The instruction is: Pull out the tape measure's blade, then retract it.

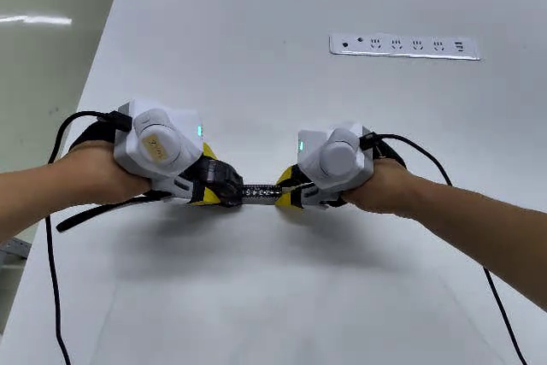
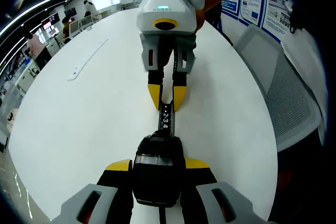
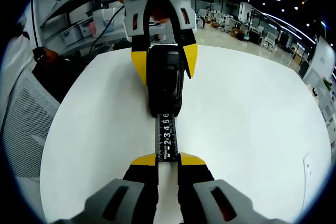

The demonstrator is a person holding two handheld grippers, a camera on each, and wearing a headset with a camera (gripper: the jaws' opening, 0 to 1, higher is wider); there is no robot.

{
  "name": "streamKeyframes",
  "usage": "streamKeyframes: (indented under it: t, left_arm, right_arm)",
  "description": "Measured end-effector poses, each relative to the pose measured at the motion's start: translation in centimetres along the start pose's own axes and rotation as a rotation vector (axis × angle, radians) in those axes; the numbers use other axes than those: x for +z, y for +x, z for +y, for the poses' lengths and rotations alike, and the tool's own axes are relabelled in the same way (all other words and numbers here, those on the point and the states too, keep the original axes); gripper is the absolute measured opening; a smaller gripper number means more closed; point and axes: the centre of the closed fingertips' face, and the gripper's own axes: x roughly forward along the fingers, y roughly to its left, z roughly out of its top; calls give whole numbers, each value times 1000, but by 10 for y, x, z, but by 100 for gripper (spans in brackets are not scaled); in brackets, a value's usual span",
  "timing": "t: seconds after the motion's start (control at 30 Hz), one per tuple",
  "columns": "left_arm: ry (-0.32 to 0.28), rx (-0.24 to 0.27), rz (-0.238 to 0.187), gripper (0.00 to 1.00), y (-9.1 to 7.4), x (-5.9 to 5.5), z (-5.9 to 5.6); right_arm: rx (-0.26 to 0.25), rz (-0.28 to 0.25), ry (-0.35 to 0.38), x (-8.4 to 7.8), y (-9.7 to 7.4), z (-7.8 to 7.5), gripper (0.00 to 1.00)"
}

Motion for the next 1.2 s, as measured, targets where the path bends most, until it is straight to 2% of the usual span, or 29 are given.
streamKeyframes:
  t: [1.2]
  left_arm:
    - [15,-12,29,31,3,0,-1]
  right_arm:
    - [-22,47,25,-39,-27,0,11]
